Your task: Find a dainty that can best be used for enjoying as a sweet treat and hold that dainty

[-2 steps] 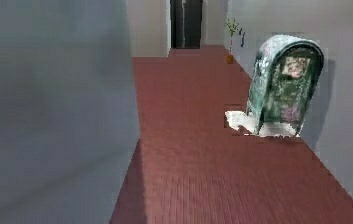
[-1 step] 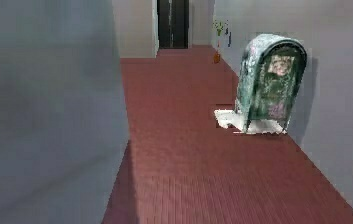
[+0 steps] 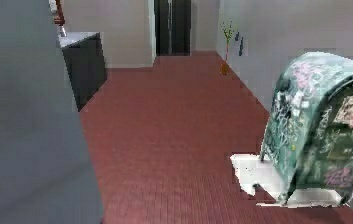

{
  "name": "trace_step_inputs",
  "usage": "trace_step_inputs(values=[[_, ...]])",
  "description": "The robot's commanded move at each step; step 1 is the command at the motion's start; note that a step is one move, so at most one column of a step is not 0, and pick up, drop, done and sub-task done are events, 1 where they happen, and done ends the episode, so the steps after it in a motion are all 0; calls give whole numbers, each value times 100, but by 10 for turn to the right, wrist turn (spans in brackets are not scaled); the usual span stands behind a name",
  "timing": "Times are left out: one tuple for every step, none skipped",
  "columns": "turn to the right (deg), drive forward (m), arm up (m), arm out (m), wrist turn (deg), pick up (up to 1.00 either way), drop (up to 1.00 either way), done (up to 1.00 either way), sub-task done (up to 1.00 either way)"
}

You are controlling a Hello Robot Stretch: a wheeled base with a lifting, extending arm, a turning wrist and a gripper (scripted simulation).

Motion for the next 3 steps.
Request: trace_step_inputs(values=[[0,100,0,0,0,0,0,0,0],[0,30,0,0,0,0,0,0,0],[-120,0,0,0,0,0,0,0,0]])
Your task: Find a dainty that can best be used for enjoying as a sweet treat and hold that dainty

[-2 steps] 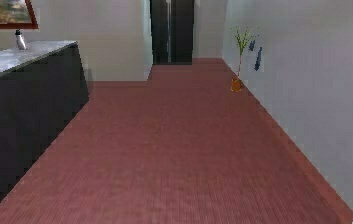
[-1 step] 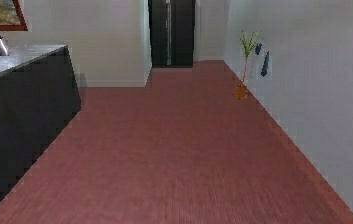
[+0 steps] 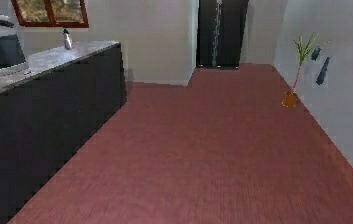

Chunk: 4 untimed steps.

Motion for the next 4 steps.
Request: trace_step_inputs(values=[[0,100,0,0,0,0,0,0,0],[-30,0,0,0,0,0,0,0,0],[0,100,0,0,0,0,0,0,0],[0,100,0,0,0,0,0,0,0]])
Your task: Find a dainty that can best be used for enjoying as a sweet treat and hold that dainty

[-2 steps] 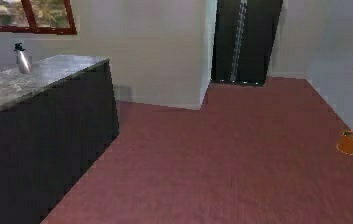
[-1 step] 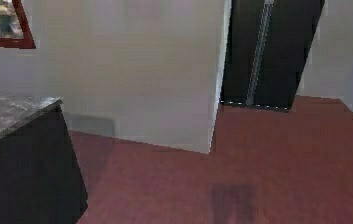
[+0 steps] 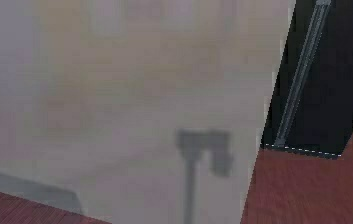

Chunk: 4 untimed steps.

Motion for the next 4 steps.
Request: trace_step_inputs(values=[[0,10,0,0,0,0,0,0,0],[-450,0,0,0,0,0,0,0,0],[-120,0,0,0,0,0,0,0,0],[-30,0,0,0,0,0,0,0,0]])
